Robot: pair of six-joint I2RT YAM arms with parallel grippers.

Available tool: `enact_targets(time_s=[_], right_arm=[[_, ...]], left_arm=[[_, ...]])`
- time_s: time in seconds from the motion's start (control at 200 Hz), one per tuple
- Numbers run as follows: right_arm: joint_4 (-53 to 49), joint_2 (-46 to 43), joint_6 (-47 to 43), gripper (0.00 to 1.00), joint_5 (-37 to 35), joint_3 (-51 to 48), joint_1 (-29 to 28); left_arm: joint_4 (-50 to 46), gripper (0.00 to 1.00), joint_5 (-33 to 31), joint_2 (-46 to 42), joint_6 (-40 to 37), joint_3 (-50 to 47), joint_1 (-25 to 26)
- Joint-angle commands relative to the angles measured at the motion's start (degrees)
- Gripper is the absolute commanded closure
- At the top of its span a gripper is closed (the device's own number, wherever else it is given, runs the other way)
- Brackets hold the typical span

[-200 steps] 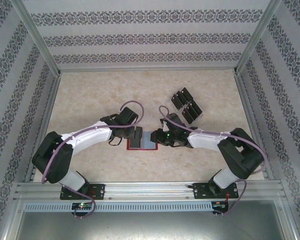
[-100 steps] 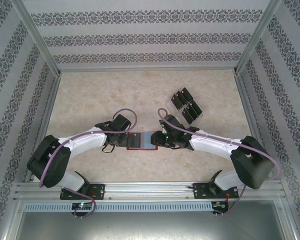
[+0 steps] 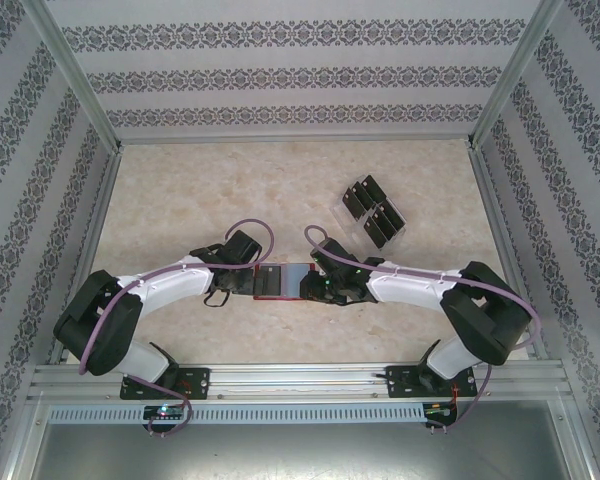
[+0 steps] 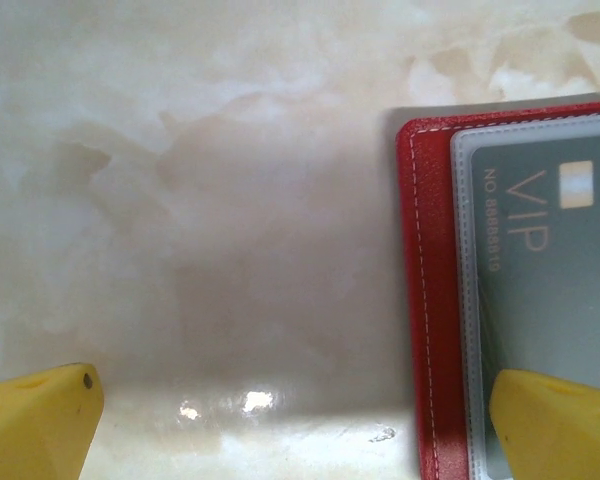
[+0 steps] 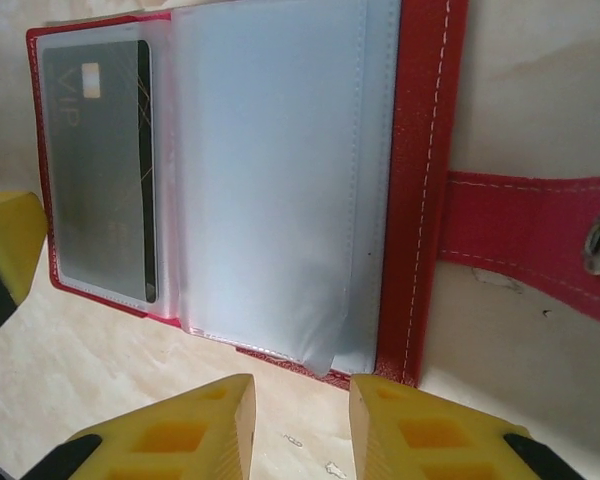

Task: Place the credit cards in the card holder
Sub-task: Flip over the card slot in the card holder.

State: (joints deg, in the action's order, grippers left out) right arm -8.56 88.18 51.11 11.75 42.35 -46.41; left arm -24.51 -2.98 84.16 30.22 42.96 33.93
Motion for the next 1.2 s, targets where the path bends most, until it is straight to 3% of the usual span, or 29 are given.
enact_targets(time_s=[0.0,0.275,0.58,0.919,1.194], right_arm=[[0.81,1.28,1.01,0.71,-0.69,0.89,-0.97],[1.66,3.05,1.09,0.77,-0.28,1.77,-1.04],[0.88,2.53,0.44,1.0,-0.23,2.46,-0.96],[-0.43,1.0,-2.61,1.0,2.17,7.55,-1.01],[0.52,8.07,-3.48,1.0,5.1,13.98,-1.94]], left_arm=[[1.48,0.0,0.62,-0.55,0.09,-0.45,-0.62],[1.96,0.0,0.79,-0.12,0.01,-0.57,-0.61],[2.54,0.0,1.31,-0.11,0.23,-0.66,-0.62],[0.61,0.0,1.73,-4.26,1.77,-0.42,-3.88],[-0.62,0.0,5.07,-8.64,3.6,-0.04,-6.77]])
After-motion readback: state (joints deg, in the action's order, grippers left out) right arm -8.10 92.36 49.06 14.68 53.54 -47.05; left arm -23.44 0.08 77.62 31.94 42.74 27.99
